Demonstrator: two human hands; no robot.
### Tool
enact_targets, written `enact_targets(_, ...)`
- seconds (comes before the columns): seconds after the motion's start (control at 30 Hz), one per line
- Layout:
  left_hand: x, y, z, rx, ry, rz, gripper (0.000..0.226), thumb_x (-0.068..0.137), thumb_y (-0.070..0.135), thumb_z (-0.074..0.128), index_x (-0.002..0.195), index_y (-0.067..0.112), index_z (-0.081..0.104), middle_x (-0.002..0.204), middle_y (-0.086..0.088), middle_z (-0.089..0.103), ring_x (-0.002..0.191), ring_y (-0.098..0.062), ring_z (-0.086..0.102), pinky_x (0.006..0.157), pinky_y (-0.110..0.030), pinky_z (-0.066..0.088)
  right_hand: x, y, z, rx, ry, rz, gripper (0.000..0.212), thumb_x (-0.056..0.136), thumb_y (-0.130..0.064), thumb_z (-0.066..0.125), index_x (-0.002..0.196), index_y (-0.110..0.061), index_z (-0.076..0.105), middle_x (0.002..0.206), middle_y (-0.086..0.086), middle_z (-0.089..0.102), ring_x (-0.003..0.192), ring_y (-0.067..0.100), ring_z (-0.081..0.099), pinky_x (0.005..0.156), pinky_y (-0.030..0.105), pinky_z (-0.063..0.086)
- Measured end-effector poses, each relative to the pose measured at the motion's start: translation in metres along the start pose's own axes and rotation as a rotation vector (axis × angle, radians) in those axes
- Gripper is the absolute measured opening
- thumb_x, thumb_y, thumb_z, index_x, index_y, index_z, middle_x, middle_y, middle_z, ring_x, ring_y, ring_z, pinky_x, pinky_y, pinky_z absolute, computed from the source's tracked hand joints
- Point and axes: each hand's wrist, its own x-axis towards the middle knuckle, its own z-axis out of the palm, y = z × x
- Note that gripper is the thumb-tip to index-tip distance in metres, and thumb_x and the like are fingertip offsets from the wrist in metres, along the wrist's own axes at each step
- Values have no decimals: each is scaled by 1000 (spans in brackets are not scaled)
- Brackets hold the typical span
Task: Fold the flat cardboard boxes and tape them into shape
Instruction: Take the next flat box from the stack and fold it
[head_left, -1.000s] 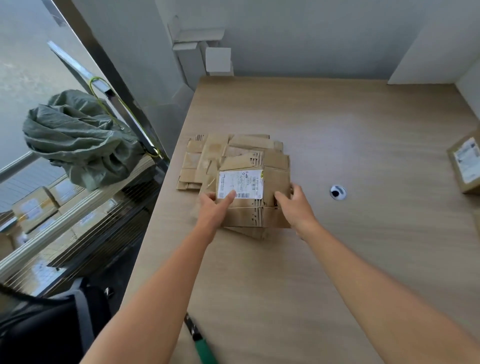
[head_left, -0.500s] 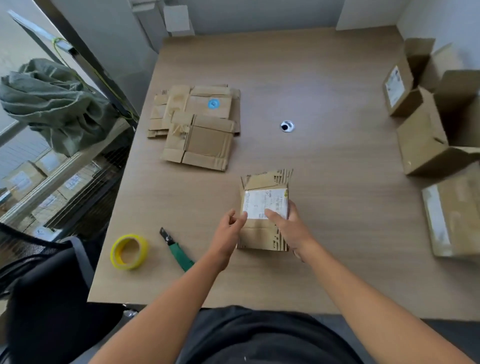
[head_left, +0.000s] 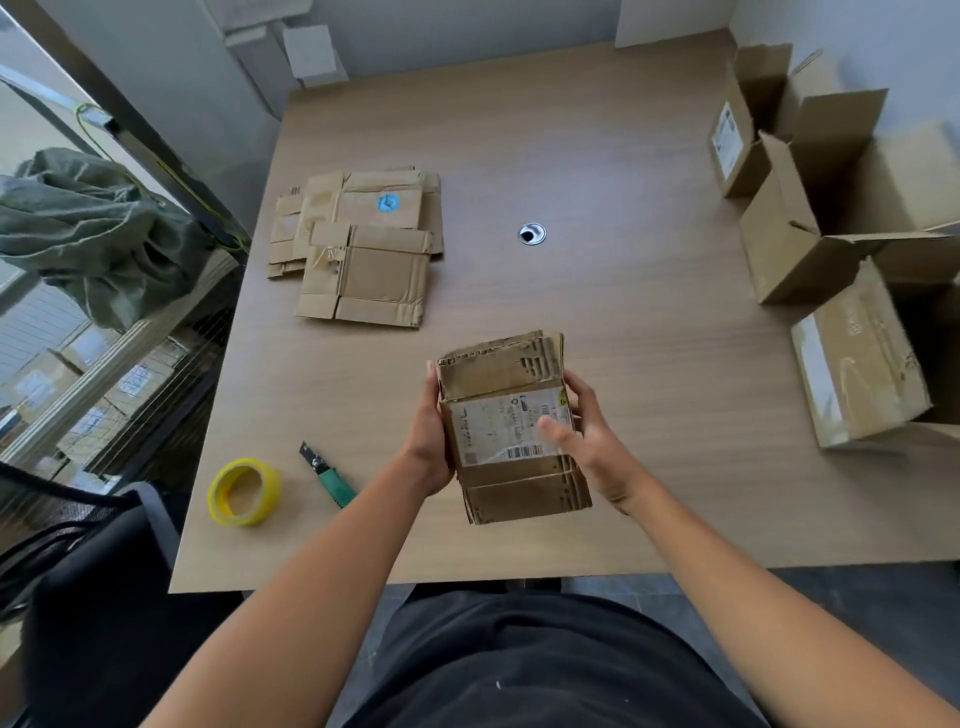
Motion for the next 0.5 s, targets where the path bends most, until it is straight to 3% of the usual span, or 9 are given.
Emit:
enact_targets(0.13, -8, 8, 6, 138, 27, 135, 60, 83, 74, 53, 114, 27, 75, 108, -7, 75, 109, -29, 65, 94, -44, 50, -3, -17, -7, 97, -3, -73, 62, 92, -66, 55, 144, -44, 31, 140, 8, 49, 125, 23, 60, 94, 44, 58)
enact_targets(0.17, -9, 7, 4, 199, 25, 158, 56, 82, 68, 61, 120, 28, 70, 112, -7, 73, 111, -28, 64, 94, -44, 50, -3, -19, -7, 87, -13, -95, 62, 92, -66, 55, 146, -48, 29, 144, 6, 46, 128, 23, 58, 96, 45, 57)
enact_targets(0.2, -9, 4, 1, 243, 24, 178, 57, 81, 58, 67, 129, 29, 63, 123, -8, 70, 117, -27, 63, 96, -45, 51, -2, -20, -7, 49, -23, -110, 64, 92, -64, 54, 148, -54, 24, 152, 1, 39, 134, 20, 52, 102, 47, 53)
enact_targets(0.27, -7, -2, -5, 304, 36, 216, 59, 82, 37, 71, 137, 28, 52, 134, -4, 64, 123, -22, 61, 100, -42, 51, -1, -17, -5, -92, -54, -124, 69, 91, -72, 46, 150, -63, 13, 163, -20, 16, 149, 1, 26, 119, 42, 30)
enact_targets(0.33, -6, -11, -8, 362, 70, 267, 52, 83, 26, 72, 131, 29, 53, 129, -1, 66, 121, -20, 62, 94, -33, 53, -2, -11, -3, -184, -86, -122, 69, 87, -84, 35, 149, -66, 12, 157, -38, 8, 141, -22, 10, 121, 34, 16)
enact_targets(0.4, -4, -20, -7, 433, 117, 310, 38, 91, 20, 71, 123, 31, 55, 120, 4, 69, 117, -18, 65, 87, -26, 54, -3, -1, -2, -233, -75, -123, 69, 86, -86, 34, 150, -66, 13, 156, -40, 8, 144, -20, 5, 121, 33, 14)
enact_targets(0.5, 0, -27, 0, 501, 174, 382, 32, 96, 5, 63, 114, 32, 59, 104, 18, 72, 102, -3, 67, 83, -19, 53, -5, 16, -3, -326, -107, -154, 72, 88, -80, 39, 152, -63, 11, 162, -28, -2, 150, -7, -13, 122, 37, 8)
